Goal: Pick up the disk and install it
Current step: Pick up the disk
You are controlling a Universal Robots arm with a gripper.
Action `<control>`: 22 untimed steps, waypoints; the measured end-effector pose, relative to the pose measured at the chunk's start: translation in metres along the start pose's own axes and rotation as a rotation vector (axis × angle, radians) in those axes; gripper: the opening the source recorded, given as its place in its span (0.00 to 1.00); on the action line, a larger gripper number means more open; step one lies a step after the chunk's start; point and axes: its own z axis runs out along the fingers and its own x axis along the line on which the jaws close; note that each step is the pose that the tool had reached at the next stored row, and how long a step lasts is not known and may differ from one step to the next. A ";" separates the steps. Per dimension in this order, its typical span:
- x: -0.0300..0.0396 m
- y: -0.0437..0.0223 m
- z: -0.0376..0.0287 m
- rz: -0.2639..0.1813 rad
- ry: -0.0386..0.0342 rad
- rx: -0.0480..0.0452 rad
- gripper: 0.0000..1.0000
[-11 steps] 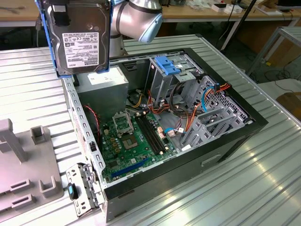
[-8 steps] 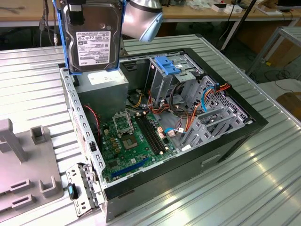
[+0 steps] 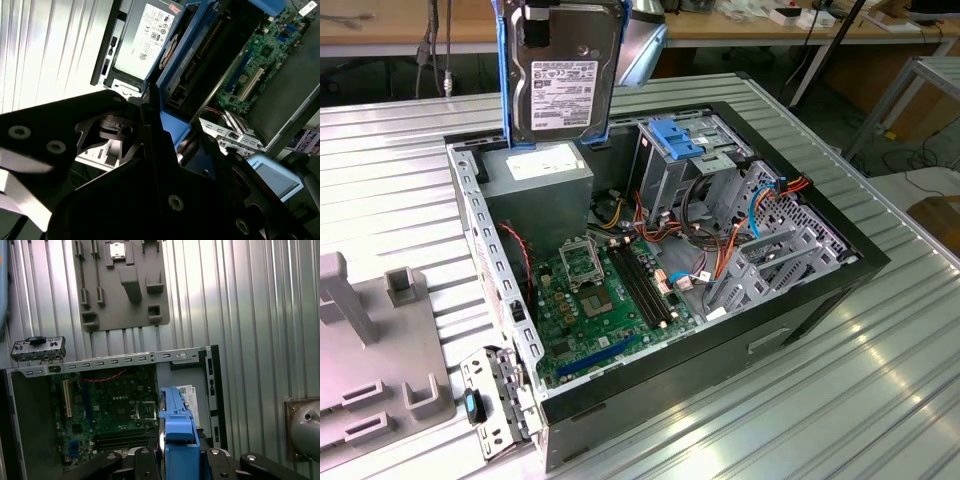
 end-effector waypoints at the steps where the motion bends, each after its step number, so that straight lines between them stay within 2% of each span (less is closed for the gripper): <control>1: -0.0008 -0.0030 0.0002 0.001 0.0000 0.0000 0.37; 4: -0.0036 -0.0131 0.0010 0.004 0.0001 0.0001 0.37; 6: -0.0063 -0.0239 0.0019 0.007 0.0003 0.0002 0.37; 11: -0.0073 -0.0391 0.0034 0.009 0.0004 0.0003 0.37; 13: -0.0043 -0.0411 0.0038 0.009 0.0008 0.0002 0.37; 15: 0.0027 -0.0431 0.0044 0.009 0.0008 0.0003 0.37; 16: 0.0082 -0.0454 0.0052 0.009 0.0009 0.0003 0.37; 17: 0.0101 -0.0495 0.0063 0.009 0.0005 0.0004 0.37; 19: 0.0112 -0.0564 0.0079 0.009 0.0007 0.0003 0.37; 22: 0.0112 -0.0570 0.0080 0.009 0.0009 0.0003 0.37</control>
